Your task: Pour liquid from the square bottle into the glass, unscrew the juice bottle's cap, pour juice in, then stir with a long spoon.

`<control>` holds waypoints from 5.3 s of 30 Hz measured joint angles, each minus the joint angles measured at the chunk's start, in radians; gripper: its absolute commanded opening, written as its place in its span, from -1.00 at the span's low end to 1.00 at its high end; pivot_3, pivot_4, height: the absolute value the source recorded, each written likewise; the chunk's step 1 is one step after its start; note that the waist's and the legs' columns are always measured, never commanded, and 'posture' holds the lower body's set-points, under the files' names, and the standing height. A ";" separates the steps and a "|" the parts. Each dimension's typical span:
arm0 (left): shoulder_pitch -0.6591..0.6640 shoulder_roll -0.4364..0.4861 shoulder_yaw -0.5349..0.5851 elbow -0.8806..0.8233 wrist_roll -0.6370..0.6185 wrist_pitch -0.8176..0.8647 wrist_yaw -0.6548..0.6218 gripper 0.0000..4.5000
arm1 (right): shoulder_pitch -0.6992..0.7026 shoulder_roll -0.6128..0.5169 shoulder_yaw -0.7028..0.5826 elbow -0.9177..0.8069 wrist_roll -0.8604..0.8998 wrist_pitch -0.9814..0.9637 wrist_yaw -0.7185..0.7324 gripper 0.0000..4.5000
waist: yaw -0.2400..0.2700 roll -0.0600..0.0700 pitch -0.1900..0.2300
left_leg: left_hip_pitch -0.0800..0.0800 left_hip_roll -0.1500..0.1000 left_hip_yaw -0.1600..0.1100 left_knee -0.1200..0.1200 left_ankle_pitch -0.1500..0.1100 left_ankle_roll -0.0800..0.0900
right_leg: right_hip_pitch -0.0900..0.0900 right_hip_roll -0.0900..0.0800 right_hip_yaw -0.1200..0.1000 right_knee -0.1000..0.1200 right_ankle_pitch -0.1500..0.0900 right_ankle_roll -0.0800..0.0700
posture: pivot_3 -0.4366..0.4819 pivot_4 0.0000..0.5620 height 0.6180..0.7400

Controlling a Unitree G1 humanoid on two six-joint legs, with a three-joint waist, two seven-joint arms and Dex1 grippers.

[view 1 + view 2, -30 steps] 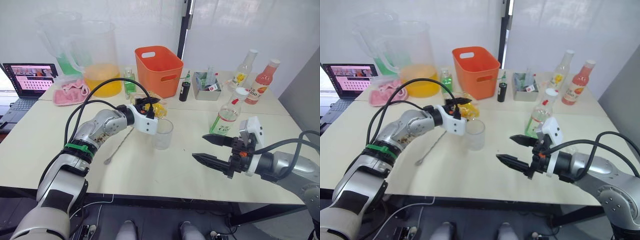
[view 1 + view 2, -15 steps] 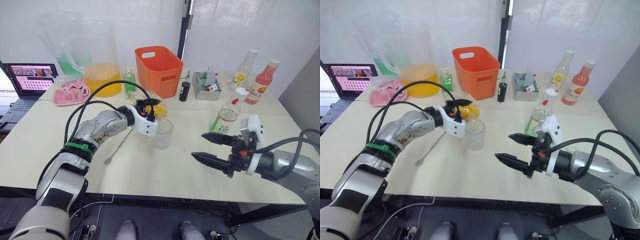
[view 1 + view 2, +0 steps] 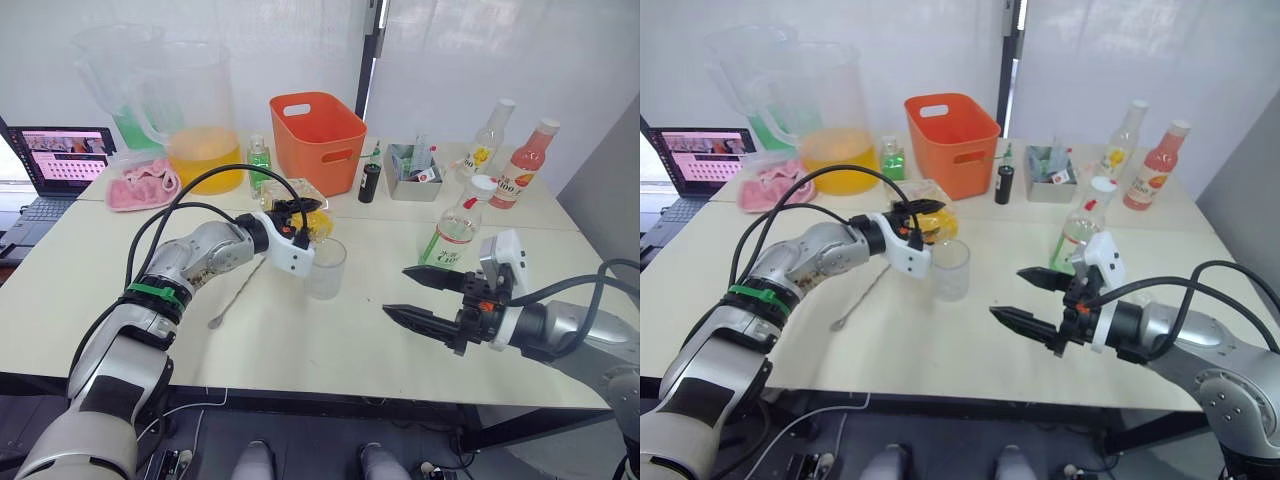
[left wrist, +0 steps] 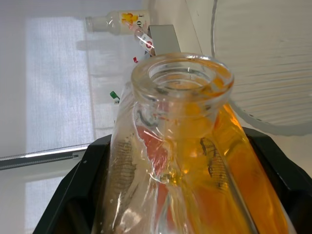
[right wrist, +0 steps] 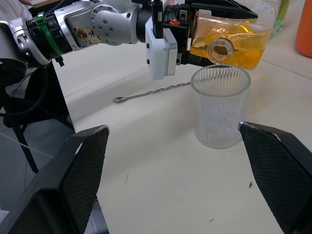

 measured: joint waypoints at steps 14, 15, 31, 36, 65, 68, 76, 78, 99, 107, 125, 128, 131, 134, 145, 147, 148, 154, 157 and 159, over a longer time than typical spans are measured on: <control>-0.035 0.000 -0.016 0.000 0.053 0.000 0.064 0.26 | 0.000 0.012 0.010 0.000 -0.001 0.000 -0.007 1.00 | 0.000 0.000 0.000 | 0.000 0.000 0.000 0.000 0.000 0.000 | 0.000 0.000 0.000 0.000 0.000 0.000 | -0.05 -0.47 0.62; -0.035 0.000 -0.019 0.000 0.061 0.000 0.067 0.26 | 0.000 0.012 0.010 0.000 -0.001 0.000 -0.007 1.00 | 0.000 0.000 0.000 | 0.000 0.000 0.000 0.000 0.000 0.000 | 0.000 0.000 0.000 0.000 0.000 0.000 | -0.05 -0.47 0.62; -0.037 0.010 -0.039 0.005 0.099 0.000 0.109 0.26 | 0.000 0.013 0.017 0.000 -0.001 0.000 -0.008 1.00 | 0.000 0.000 0.000 | 0.000 0.000 0.000 0.000 0.000 0.000 | 0.000 0.000 0.000 0.001 0.000 0.000 | -0.05 -0.47 0.62; -0.037 0.010 -0.039 0.007 0.099 0.001 0.109 0.26 | -0.002 0.013 0.020 0.000 -0.001 0.000 -0.009 1.00 | 0.000 0.000 0.000 | 0.000 0.000 0.000 0.000 0.000 0.000 | 0.000 0.000 0.000 0.001 0.000 0.000 | -0.05 -0.47 0.62; -0.037 0.014 -0.039 0.006 0.101 0.001 0.124 0.26 | -0.018 0.013 0.041 0.002 0.000 0.000 -0.010 1.00 | 0.000 0.000 0.000 | 0.000 0.000 0.000 0.000 0.000 0.000 | 0.000 0.000 0.000 0.001 0.000 0.000 | -0.05 -0.47 0.62; -0.037 0.015 -0.039 0.005 0.105 0.001 0.127 0.26 | -0.018 0.013 0.041 0.002 -0.001 0.000 -0.010 1.00 | 0.000 0.000 0.000 | 0.000 0.000 0.000 0.000 0.000 0.000 | 0.000 0.000 0.000 0.001 0.000 0.000 | -0.05 -0.47 0.62; -0.037 0.016 -0.039 0.001 0.110 0.002 0.132 0.26 | -0.018 0.013 0.041 0.004 -0.001 0.000 -0.008 1.00 | 0.000 0.000 0.000 | 0.000 0.000 0.000 0.000 0.000 0.000 | 0.000 0.000 0.000 0.001 0.000 0.000 | -0.05 -0.47 0.62; -0.037 0.013 -0.038 0.002 0.097 0.006 0.125 0.26 | -0.018 0.013 0.041 0.004 -0.001 0.000 -0.008 1.00 | 0.000 0.000 0.000 | 0.000 0.000 0.000 0.000 0.000 0.000 | 0.000 0.000 0.000 0.001 0.000 0.000 | -0.05 -0.47 0.62; -0.010 -0.081 0.157 0.018 -0.467 0.296 -0.265 0.26 | -0.058 0.013 0.053 0.030 -0.002 0.000 0.014 1.00 | -0.006 0.000 0.000 | 0.001 0.000 0.000 0.001 0.000 0.000 | 0.000 0.000 0.000 0.002 0.000 0.000 | -0.05 -0.47 0.62; 0.030 -0.093 0.409 -0.044 -0.784 0.639 -0.344 0.26 | -0.107 0.015 0.097 0.073 -0.017 0.000 0.053 1.00 | -0.009 0.000 0.000 | 0.001 0.000 -0.001 0.002 0.000 0.001 | 0.000 0.000 0.000 0.003 0.000 0.000 | -0.05 -0.47 0.62; 0.072 -0.045 0.659 0.140 -0.920 0.930 -0.113 0.26 | -0.168 0.082 0.139 0.113 -0.062 -0.001 0.089 1.00 | 0.003 -0.001 0.000 | 0.000 0.000 -0.003 0.002 0.000 0.000 | 0.002 0.001 -0.003 0.001 0.004 -0.006 | -0.05 -0.47 0.62; 0.058 -0.045 0.666 0.163 -0.927 0.933 -0.112 0.26 | -0.168 0.084 0.139 0.113 -0.063 -0.001 0.086 1.00 | 0.002 -0.001 0.000 | 0.001 0.000 -0.004 0.002 0.001 0.000 | 0.002 0.001 -0.003 0.002 0.004 -0.006 | -0.05 -0.47 0.62; 0.052 -0.045 0.668 0.179 -0.927 0.927 -0.113 0.26 | -0.168 0.086 0.139 0.111 -0.063 -0.001 0.078 1.00 | 0.002 -0.001 -0.001 | 0.001 0.000 -0.004 0.002 0.001 0.000 | 0.002 0.001 -0.003 0.002 0.004 -0.006 | -0.05 -0.47 0.62; 0.051 -0.044 0.668 0.191 -0.926 0.910 -0.118 0.26 | -0.164 0.086 0.139 0.105 -0.063 -0.001 0.073 1.00 | 0.002 -0.001 -0.001 | 0.001 0.000 -0.004 0.002 0.001 0.000 | 0.002 0.001 -0.003 0.002 0.004 -0.006 | -0.05 -0.47 0.62; 0.051 -0.021 0.708 0.173 -0.974 0.909 -0.134 0.99 | -0.162 0.086 0.139 0.099 -0.063 -0.001 0.070 1.00 | -0.002 -0.001 -0.001 | 0.002 0.000 -0.004 0.002 0.001 0.000 | 0.002 0.001 -0.003 0.002 0.003 -0.005 | -0.05 -0.47 0.62; 0.052 -0.021 0.718 0.142 -0.994 0.909 -0.138 0.99 | -0.161 0.086 0.139 0.099 -0.063 -0.001 0.070 1.00 | -0.002 -0.001 -0.001 | 0.002 0.000 -0.004 0.002 0.001 0.000 | 0.003 0.001 -0.003 0.002 0.003 -0.005 | -0.05 -0.47 0.62; 0.052 -0.021 0.722 0.127 -0.999 0.909 -0.139 0.99 | -0.161 0.086 0.139 0.099 -0.063 -0.001 0.070 1.00 | -0.002 -0.001 -0.001 | 0.002 0.000 -0.004 0.002 0.001 0.000 | 0.003 0.001 -0.003 0.002 0.003 -0.005 | -0.05 -0.47 0.62; 0.051 -0.005 0.732 0.016 -1.007 0.886 -0.137 0.99 | -0.161 0.087 0.139 0.099 -0.064 -0.001 0.073 1.00 | -0.002 -0.001 -0.001 | 0.002 0.000 -0.004 0.002 0.001 0.000 | 0.003 0.001 -0.003 0.002 0.003 -0.005 | -0.05 -0.47 0.62; 0.038 0.008 0.735 -0.097 -1.037 0.893 -0.157 0.99 | -0.162 0.087 0.140 0.100 -0.065 -0.001 0.076 1.00 | -0.002 -0.001 -0.001 | 0.002 0.000 -0.004 0.002 0.001 0.000 | 0.003 0.001 -0.003 0.002 0.003 -0.005 | -0.05 -0.47 0.62; 0.024 0.027 0.732 -0.180 -1.060 0.913 -0.192 0.99 | -0.162 0.087 0.141 0.101 -0.067 -0.001 0.079 1.00 | -0.003 -0.001 -0.001 | 0.002 0.000 -0.004 0.002 0.001 0.000 | 0.003 0.001 -0.003 0.002 0.003 -0.005 | -0.05 -0.47 0.62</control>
